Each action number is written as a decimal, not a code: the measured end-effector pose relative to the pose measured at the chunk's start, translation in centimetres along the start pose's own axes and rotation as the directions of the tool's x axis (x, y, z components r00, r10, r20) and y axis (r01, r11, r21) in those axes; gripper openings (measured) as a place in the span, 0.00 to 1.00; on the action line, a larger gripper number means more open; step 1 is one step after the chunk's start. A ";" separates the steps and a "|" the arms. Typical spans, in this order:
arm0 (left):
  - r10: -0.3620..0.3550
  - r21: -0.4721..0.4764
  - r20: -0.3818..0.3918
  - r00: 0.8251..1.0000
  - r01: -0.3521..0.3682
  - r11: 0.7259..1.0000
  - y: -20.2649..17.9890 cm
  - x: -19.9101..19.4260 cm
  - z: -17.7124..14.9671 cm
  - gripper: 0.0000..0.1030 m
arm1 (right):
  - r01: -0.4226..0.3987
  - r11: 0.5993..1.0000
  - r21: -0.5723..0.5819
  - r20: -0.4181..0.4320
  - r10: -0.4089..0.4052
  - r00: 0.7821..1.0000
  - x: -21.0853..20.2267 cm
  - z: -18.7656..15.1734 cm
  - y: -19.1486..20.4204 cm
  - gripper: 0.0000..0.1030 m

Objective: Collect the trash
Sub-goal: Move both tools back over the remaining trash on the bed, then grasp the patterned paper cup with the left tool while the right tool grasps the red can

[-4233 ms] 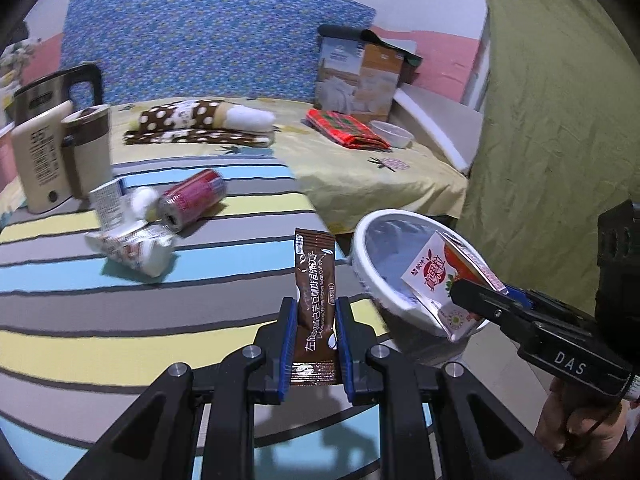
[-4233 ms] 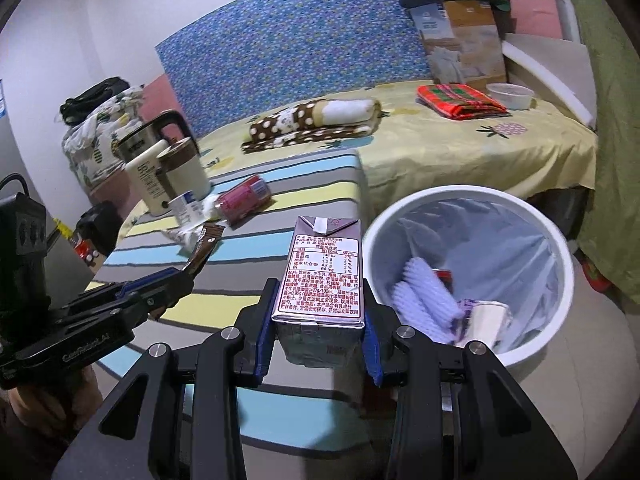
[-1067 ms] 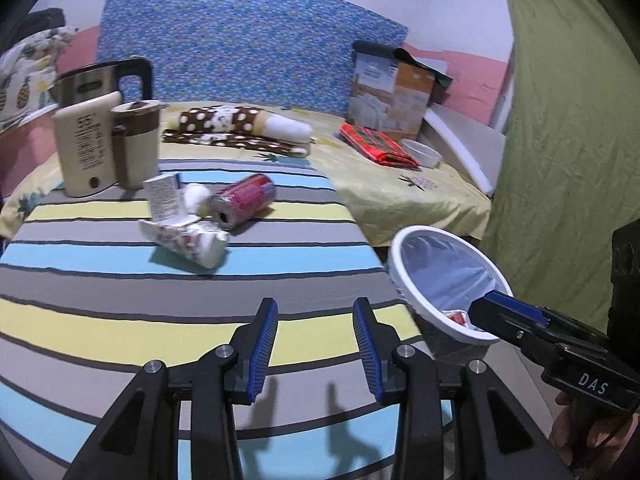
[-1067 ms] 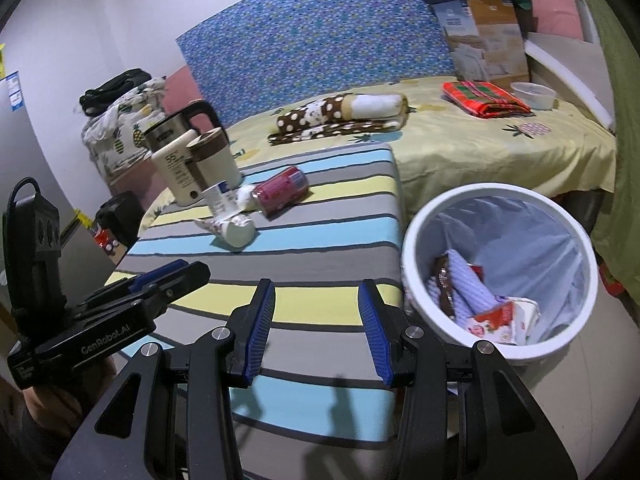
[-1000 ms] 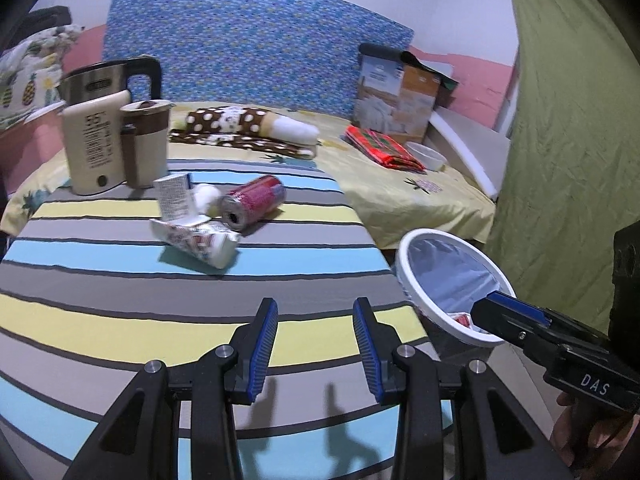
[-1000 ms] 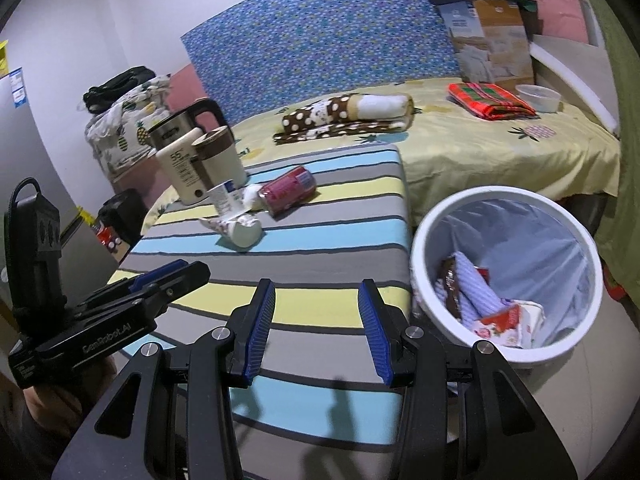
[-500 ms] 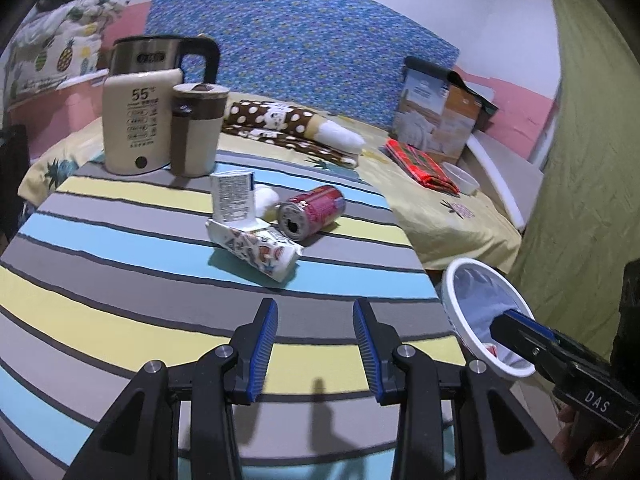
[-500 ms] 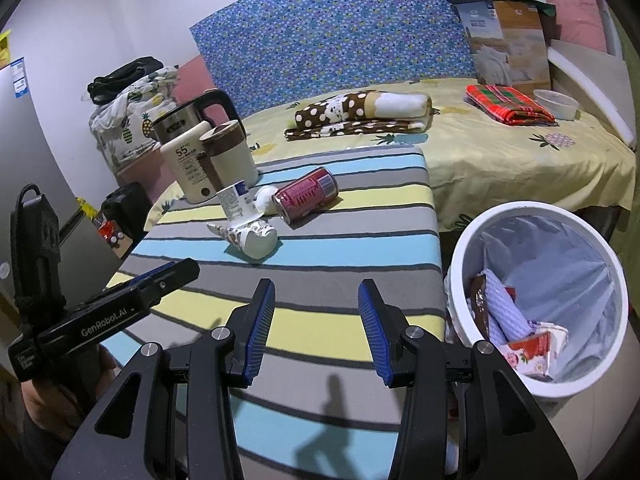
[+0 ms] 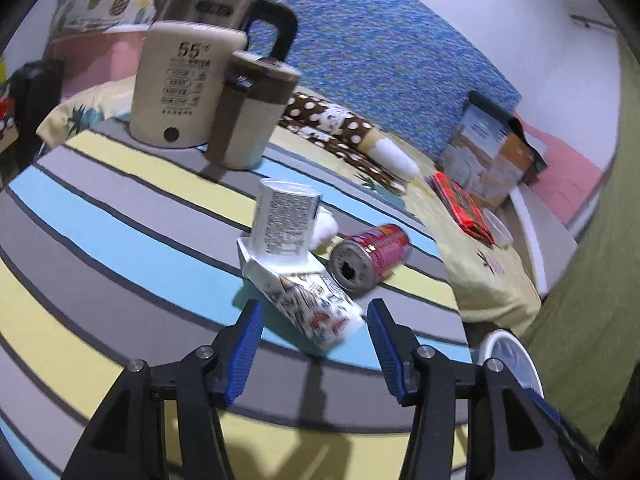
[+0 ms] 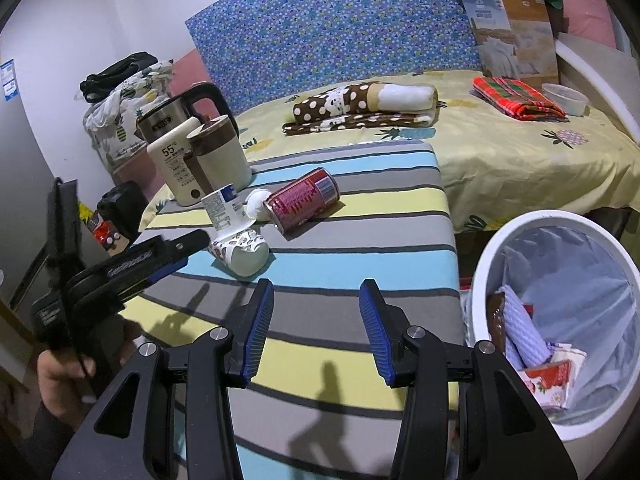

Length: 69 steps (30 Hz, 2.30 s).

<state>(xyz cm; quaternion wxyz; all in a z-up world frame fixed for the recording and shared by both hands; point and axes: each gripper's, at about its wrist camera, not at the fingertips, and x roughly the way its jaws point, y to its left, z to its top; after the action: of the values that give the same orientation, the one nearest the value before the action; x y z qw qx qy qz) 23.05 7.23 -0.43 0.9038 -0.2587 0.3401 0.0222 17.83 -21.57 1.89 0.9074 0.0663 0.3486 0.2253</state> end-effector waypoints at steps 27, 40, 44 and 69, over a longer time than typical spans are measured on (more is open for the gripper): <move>0.011 0.150 0.018 1.000 -0.014 0.989 1.8 0.2 1.0 0.13 | 0.000 1.000 -0.018 -0.069 -0.002 0.998 5.0 2.0 2.7 0.45; 0.027 0.162 0.115 0.993 -0.046 0.986 6.2 -2.5 2.8 0.13 | 0.087 0.994 0.067 -0.035 -0.084 0.996 10.8 5.8 4.3 0.61; 0.036 0.137 0.115 0.993 -0.052 0.989 7.3 -2.5 3.2 0.13 | 0.162 0.972 0.171 -0.036 -0.159 0.987 12.7 6.7 3.0 0.62; 0.039 0.191 0.052 0.998 -0.049 0.980 6.0 -1.0 1.9 0.14 | 0.108 0.993 0.052 -0.145 -0.099 0.984 9.4 2.0 2.2 0.54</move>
<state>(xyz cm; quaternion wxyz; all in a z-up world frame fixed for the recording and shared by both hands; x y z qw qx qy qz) 22.18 13.49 -1.31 0.9317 -0.1620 0.3247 0.0154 24.53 -15.23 -1.66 0.8882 0.0591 0.4222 0.1713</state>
